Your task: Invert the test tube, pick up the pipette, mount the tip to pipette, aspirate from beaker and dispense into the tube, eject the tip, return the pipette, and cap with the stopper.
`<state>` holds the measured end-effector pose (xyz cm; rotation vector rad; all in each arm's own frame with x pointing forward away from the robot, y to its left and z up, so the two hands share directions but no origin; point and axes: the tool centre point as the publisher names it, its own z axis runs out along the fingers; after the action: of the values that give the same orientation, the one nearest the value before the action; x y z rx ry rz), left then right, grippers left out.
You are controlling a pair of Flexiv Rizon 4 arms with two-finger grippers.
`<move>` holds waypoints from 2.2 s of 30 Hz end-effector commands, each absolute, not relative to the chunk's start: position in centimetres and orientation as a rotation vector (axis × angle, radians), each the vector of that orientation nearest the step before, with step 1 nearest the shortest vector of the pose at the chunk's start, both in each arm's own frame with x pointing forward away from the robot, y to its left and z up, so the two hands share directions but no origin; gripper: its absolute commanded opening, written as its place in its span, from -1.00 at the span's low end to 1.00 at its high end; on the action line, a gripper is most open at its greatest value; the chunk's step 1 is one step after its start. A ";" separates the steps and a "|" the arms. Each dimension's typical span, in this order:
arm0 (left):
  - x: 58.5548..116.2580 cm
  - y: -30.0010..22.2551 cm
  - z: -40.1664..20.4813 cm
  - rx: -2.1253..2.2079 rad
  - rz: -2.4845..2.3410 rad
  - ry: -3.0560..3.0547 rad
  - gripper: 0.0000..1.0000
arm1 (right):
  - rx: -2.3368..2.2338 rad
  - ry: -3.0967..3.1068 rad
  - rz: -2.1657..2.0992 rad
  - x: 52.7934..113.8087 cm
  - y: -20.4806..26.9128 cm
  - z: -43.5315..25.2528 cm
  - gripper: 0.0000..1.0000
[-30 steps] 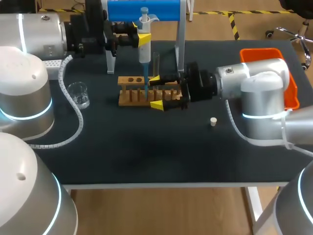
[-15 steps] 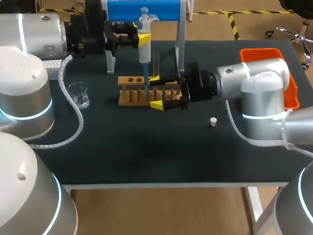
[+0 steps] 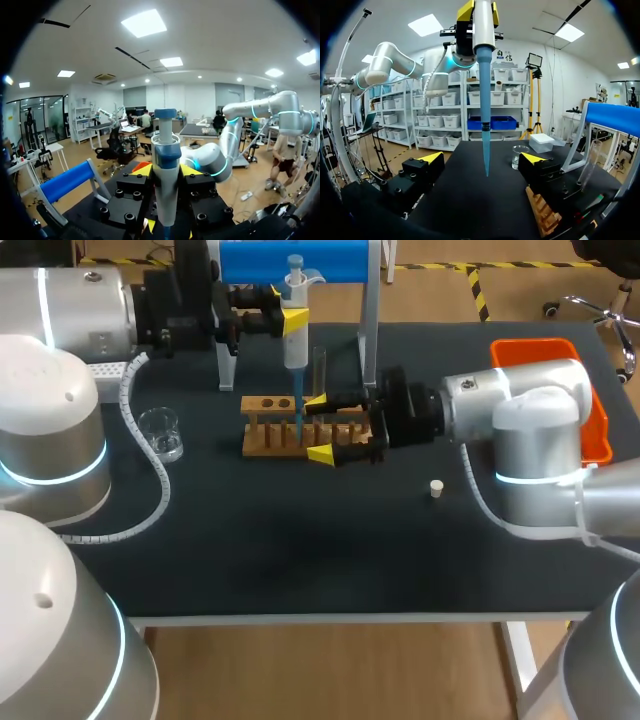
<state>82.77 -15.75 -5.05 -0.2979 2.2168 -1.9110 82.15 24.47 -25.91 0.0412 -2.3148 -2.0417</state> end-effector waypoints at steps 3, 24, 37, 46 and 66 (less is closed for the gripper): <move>82.8 -15.8 -5.1 -0.297 -1.913 2.215 -1.00 | 0.042 -2.314 -2.041 82.1 24.3 -25.9 1.00; 85.6 -2.5 -4.3 -0.104 -1.804 2.216 -1.00 | 0.042 -2.314 -2.041 82.1 24.3 -25.9 1.00; 88.9 5.2 -7.5 -0.115 -1.799 2.206 -1.00 | 0.042 -2.314 -2.041 82.1 24.3 -25.9 1.00; 90.8 7.2 -9.8 -0.139 -1.834 2.200 -1.00 | 0.042 -2.314 -2.041 82.1 24.3 -25.9 1.00; 92.1 7.7 -10.5 -0.152 -1.846 2.211 -1.00 | 0.042 -2.314 -2.041 82.1 24.3 -25.9 1.00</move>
<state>91.92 7.50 -10.50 -0.1613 2.2051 -1.8414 82.13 24.43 -25.89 0.0407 -2.3149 -2.0419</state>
